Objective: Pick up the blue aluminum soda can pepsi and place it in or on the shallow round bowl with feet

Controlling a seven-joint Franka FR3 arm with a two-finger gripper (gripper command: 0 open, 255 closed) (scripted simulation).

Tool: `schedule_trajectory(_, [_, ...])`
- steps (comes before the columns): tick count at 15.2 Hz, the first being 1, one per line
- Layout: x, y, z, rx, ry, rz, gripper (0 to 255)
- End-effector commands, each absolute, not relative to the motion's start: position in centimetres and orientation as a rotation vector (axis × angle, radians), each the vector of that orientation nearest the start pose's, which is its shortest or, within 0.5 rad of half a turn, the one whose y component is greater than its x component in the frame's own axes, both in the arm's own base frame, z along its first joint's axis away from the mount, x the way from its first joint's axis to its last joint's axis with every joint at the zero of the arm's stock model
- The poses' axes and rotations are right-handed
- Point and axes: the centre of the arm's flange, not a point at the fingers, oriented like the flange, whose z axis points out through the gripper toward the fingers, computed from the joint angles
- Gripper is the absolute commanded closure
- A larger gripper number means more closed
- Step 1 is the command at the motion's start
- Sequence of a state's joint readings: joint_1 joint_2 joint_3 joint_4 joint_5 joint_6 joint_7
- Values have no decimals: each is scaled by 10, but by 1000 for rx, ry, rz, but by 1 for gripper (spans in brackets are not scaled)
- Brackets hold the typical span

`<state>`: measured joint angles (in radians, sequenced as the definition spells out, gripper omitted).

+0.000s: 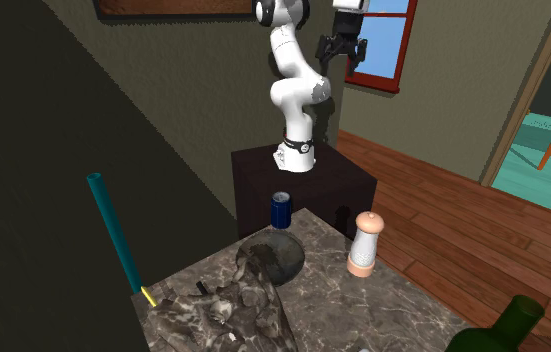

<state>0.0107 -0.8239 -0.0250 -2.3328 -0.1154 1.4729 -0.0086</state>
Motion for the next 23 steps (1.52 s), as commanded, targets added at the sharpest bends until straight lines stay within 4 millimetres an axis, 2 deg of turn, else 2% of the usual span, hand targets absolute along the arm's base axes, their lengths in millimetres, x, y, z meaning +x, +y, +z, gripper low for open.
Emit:
schedule_trajectory(1, [286, -20, 605, -3237, 11, 60, 0])
schedule_trajectory(23, [328, -188, 365, -3162, -9, 14, 0])
